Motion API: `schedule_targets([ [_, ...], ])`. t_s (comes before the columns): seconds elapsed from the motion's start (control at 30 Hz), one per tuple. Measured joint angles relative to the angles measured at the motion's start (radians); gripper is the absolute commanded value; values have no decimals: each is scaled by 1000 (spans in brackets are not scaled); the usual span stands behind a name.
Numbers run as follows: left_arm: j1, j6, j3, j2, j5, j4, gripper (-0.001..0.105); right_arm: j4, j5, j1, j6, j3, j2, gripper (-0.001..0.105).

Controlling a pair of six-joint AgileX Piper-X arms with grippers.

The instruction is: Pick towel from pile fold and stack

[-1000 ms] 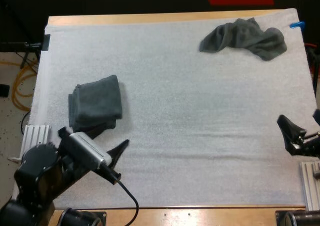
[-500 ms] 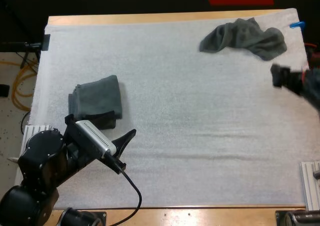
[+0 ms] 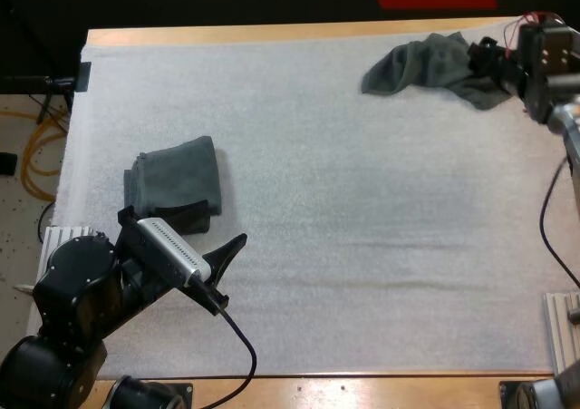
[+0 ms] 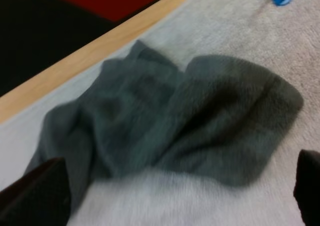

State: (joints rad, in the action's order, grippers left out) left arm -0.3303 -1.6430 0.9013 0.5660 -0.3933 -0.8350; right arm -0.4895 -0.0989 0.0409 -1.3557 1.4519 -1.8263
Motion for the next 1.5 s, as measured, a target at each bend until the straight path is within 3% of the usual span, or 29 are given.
schedule_targets([
  [0.27,0,0,0,0,0,0,62,7,-44,0,138,182,-237,87],
  [0.43,0,0,0,0,0,0,62,22,-73,0,206,202,-316,86],
  [0.5,0,0,0,0,0,0,62,22,-85,0,223,202,-334,77],
  [0.6,0,0,0,0,0,0,62,22,-108,0,227,202,-346,42],
  [0.67,0,0,0,0,0,0,62,26,-116,0,227,202,-346,11],
  [0.7,0,0,0,0,0,0,62,32,-116,0,228,202,-346,1],
  [1.13,0,-25,0,0,0,36,62,67,-144,0,204,218,-315,1],
  [1.5,0,-29,0,0,0,37,62,59,-162,4,-42,218,-177,0],
])
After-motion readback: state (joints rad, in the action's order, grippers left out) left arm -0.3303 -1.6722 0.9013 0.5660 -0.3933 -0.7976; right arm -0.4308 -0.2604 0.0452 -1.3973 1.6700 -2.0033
